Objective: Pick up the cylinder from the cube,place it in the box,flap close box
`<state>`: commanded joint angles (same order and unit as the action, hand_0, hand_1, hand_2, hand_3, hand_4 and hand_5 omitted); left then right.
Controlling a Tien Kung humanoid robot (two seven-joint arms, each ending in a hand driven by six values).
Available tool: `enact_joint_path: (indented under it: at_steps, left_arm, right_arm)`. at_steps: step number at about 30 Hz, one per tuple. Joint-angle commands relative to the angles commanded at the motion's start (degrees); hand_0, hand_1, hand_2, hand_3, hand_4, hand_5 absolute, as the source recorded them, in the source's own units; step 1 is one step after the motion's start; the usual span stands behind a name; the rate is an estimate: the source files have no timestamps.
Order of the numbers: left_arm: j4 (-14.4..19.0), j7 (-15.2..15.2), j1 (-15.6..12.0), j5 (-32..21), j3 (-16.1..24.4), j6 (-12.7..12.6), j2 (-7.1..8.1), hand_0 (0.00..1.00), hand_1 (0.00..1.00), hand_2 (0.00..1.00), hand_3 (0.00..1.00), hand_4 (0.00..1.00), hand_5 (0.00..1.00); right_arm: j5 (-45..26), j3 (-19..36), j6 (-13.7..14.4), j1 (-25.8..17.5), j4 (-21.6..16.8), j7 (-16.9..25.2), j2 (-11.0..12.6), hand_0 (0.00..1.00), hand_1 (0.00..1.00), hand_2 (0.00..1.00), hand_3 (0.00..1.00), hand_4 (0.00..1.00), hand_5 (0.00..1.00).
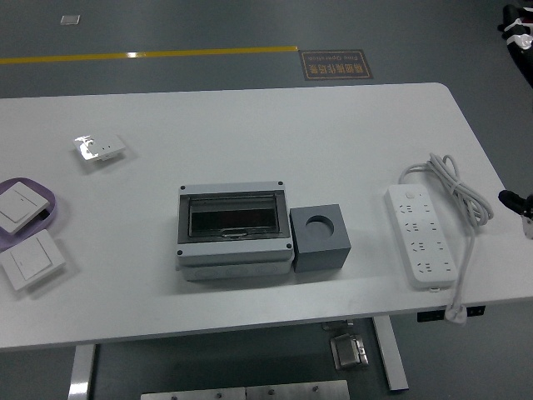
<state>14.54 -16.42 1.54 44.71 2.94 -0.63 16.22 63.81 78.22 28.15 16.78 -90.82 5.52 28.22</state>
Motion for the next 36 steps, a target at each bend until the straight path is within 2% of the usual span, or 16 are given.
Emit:
enact_joint_path:
  at_steps: [8,11,12,17,18,23,35,36]
  left_arm:
    - [-0.3,0.07,0.49,-0.25,0.51,0.16,-0.1,0.626,0.616,0.541,0.584,0.674,0.356]
    - [-0.34,0.26,0.54,-0.82,0.1,0.01,0.01,0.626,0.616,0.541,0.584,0.674,0.356]
    - [-0.35,0.29,0.57,-0.92,0.05,-0.01,0.02,0.627,0.616,0.542,0.584,0.676,0.356]
    - [-0.32,0.25,0.72,-1.02,0.09,0.06,-0.1,0.627,0.616,0.542,0.584,0.676,0.356]
    - [-0.3,0.22,0.73,-1.0,0.13,0.1,-0.13,0.628,0.616,0.542,0.584,0.677,0.356]
    - [-0.14,0.16,0.69,-1.02,0.21,0.21,-0.26,0.628,0.616,0.542,0.584,0.677,0.356]
    - [0.07,-0.01,0.86,-1.03,0.49,0.54,-0.1,0.628,0.616,0.542,0.583,0.678,0.354]
    - [0.07,0.0,0.92,-1.08,0.44,0.54,-0.05,0.628,0.617,0.542,0.584,0.68,0.354]
  right_arm:
    - [-2.29,-0.86,-1.16,2.17,2.56,0.72,-0.87,0.6,0.589,0.631,0.669,0.735,0.453]
    - [-2.86,-0.3,-1.31,1.65,2.43,1.21,-0.79,0.6,0.589,0.631,0.669,0.735,0.453]
    - [-2.99,-0.02,-1.31,1.39,2.33,1.34,-0.76,0.601,0.598,0.638,0.676,0.775,0.494]
    - [-3.38,1.75,-1.31,-0.47,2.0,1.76,-0.54,0.601,0.598,0.638,0.676,0.775,0.494]
    - [-3.43,2.0,-1.31,-0.73,1.99,1.83,-0.52,0.636,0.629,0.662,0.721,0.782,0.486]
    - [-4.92,3.15,-1.23,-1.99,2.4,3.09,-0.78,0.636,0.629,0.662,0.721,0.782,0.486]
    - [-11.64,0.24,-2.19,-0.52,5.03,5.46,-2.2,0.644,0.63,0.665,0.736,0.787,0.481]
    - [-11.99,-0.31,-2.2,-0.39,5.2,5.53,-2.22,0.683,0.643,0.675,0.747,0.793,0.483]
